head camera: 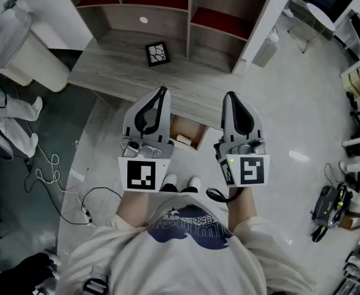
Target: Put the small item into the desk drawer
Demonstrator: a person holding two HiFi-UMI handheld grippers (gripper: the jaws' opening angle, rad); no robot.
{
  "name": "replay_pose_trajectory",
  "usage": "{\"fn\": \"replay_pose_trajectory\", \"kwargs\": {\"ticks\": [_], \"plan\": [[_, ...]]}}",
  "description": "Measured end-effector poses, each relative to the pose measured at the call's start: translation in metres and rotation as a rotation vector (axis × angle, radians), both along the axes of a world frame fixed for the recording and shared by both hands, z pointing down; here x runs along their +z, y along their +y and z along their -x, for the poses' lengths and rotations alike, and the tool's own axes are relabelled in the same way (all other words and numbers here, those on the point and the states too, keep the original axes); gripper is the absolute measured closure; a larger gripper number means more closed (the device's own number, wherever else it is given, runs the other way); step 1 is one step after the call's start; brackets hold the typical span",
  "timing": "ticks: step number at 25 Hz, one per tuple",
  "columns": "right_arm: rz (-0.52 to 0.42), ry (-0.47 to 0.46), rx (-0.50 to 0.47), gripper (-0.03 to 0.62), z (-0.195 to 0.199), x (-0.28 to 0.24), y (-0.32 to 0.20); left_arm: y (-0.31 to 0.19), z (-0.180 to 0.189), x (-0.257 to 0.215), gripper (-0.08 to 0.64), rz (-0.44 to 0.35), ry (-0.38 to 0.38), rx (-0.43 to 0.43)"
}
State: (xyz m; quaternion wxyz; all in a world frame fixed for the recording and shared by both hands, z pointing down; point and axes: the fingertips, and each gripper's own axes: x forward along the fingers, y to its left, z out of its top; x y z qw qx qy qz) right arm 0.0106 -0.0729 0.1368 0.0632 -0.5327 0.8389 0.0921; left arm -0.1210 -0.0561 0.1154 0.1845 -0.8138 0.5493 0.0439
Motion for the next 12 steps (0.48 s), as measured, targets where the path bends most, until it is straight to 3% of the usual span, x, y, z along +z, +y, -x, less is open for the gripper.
{"fn": "replay_pose_trajectory", "kwargs": {"ticks": [12], "plan": [[-0.029, 0.039, 0.035, 0.595, 0.0032, -0.0046, -0.0009, -0.0052, 0.0078, 0.0005, 0.552, -0.002, 0.014, -0.01]]}}
